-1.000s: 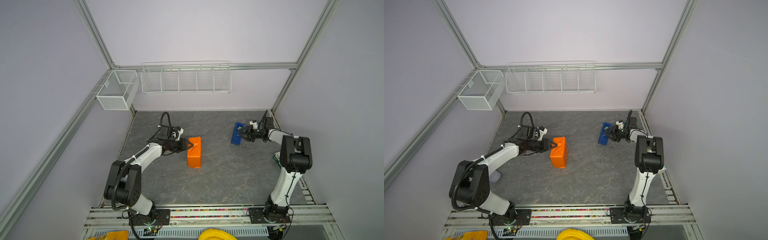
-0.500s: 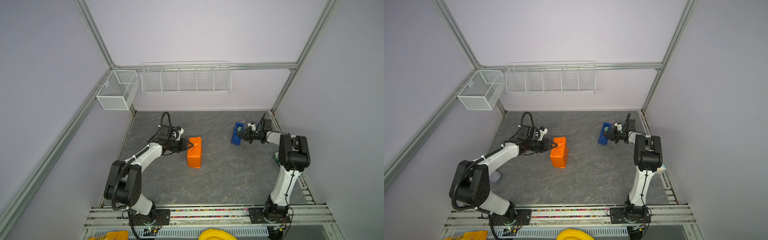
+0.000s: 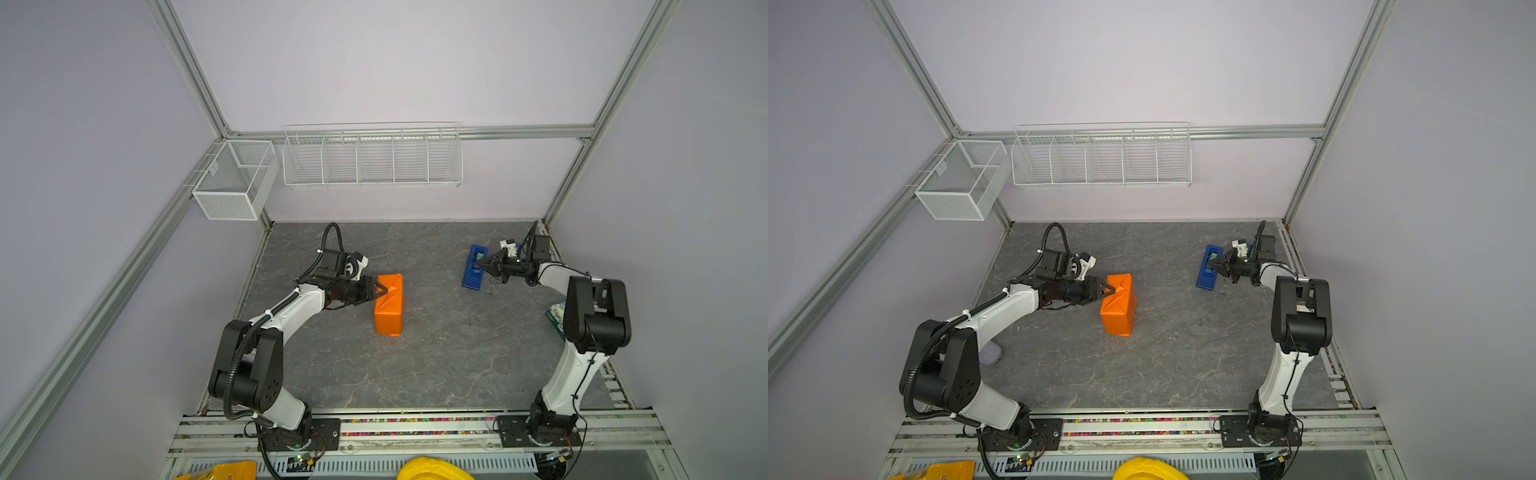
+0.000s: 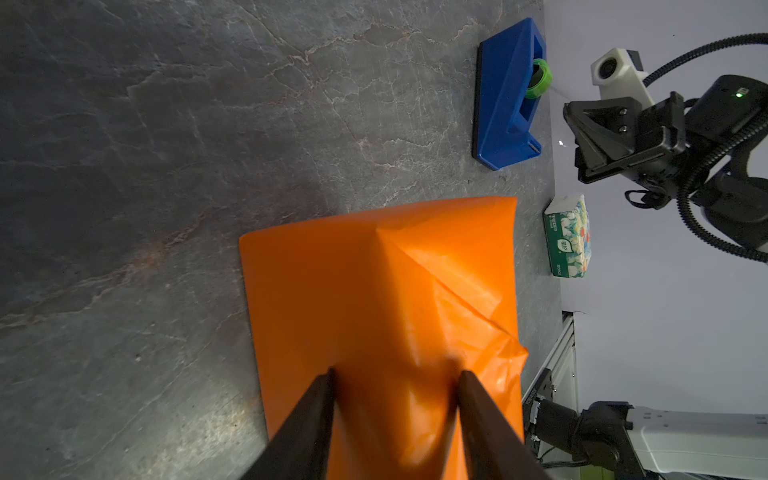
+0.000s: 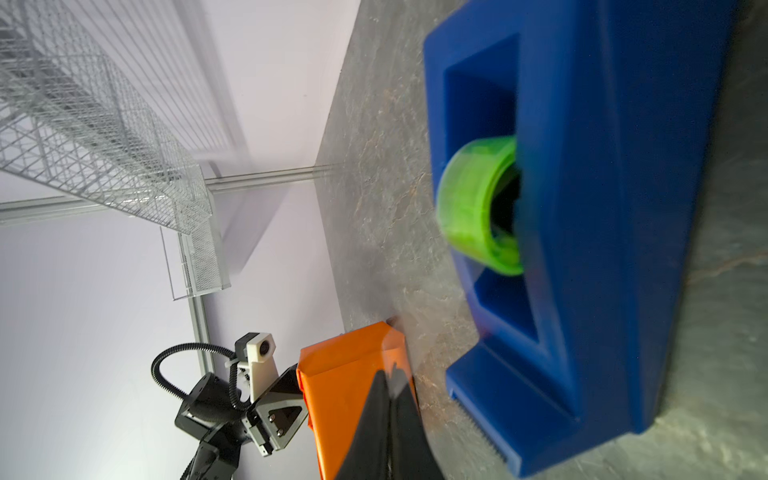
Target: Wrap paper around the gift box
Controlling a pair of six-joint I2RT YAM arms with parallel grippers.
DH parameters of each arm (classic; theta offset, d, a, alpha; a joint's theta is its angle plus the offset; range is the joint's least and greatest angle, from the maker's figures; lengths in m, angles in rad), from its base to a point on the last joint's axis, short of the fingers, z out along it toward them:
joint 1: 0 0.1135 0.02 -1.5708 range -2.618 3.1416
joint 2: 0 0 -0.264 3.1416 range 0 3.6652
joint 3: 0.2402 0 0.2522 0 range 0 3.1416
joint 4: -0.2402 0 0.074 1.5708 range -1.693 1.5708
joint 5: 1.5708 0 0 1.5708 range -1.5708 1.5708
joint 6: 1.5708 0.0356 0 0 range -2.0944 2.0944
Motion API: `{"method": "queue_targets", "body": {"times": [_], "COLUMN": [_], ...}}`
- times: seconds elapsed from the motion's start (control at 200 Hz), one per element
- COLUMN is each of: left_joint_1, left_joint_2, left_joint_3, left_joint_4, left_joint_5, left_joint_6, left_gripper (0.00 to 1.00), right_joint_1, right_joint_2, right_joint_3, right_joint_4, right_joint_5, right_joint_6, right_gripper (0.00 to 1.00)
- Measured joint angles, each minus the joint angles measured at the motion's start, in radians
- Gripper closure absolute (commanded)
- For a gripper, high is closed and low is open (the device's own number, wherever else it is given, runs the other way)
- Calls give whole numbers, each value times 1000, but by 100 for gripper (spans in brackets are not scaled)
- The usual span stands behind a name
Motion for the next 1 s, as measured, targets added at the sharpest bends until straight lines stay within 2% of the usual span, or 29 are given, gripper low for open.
{"method": "queue_targets", "body": {"times": [0.39, 0.56, 0.75, 0.925, 1.0], "left_joint_1": [-2, -2, -8, -31, -52], "left_joint_2": [11, 21, 42, 76, 91], "left_joint_3": [24, 39, 73, 122, 143], "left_joint_4": [-33, -52, -87, -123, -134], "left_joint_5": [-3, -2, -1, -3, -11], "left_joint_6": [26, 43, 86, 130, 147], "left_gripper": [52, 52, 52, 51, 51], "right_joint_1": [60, 68, 51, 18, 19], "right_joint_2": [-165, -137, -11, -12, -56], "right_joint_3": [-248, -250, -248, -290, -304], "right_joint_4": [-13, -13, 4, -60, -96], "right_joint_5": [15, 27, 83, 121, 125], "right_joint_6": [-2, -25, -78, -112, -129], "right_gripper": [93, 93, 93, 93, 93]}}
